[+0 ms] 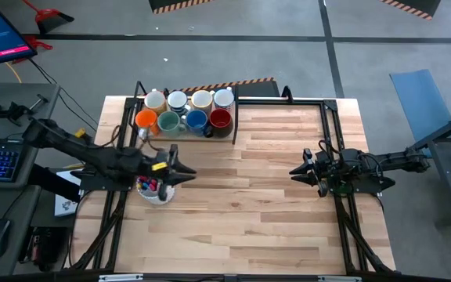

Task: Place coffee mugs
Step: Return to Home Position

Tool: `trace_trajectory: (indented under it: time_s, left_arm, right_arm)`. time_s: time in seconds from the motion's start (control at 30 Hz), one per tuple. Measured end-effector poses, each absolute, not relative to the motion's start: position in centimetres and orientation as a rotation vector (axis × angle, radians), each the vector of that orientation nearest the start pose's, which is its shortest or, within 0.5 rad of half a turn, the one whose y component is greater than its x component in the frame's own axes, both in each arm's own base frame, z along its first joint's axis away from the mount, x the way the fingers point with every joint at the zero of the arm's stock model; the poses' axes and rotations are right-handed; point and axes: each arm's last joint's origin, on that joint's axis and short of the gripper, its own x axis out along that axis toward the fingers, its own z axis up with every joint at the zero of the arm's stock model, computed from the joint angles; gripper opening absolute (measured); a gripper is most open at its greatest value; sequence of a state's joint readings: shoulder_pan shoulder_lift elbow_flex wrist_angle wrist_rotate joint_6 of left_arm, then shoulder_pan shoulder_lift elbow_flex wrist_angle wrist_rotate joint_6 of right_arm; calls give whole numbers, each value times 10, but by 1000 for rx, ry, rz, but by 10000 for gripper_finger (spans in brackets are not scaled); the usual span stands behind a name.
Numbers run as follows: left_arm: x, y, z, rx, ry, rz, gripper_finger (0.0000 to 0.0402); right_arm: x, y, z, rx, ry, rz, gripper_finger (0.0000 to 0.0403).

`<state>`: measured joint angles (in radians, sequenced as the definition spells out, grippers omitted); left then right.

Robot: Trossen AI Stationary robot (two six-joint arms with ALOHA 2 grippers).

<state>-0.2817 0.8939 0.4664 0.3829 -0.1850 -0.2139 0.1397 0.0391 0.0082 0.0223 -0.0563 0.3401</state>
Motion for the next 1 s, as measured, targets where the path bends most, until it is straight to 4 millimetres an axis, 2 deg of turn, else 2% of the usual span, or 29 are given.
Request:
trace_trajectory:
  time_s: [0.17,0.53,0.73,1.0]
  left_arm:
    - [165,-45,233,-134,-83,-194,69]
    - [124,-34,208,-78,-199,-204,69]
    - [113,-27,192,-91,-234,-178,69]
    - [104,-19,189,-69,-201,-195,69]
  right_arm:
    - [98,15,165,339,42,192,81]
    - [98,15,165,339,42,193,81]
    - [98,15,165,339,41,192,81]
    - [98,15,165,339,41,193,81]
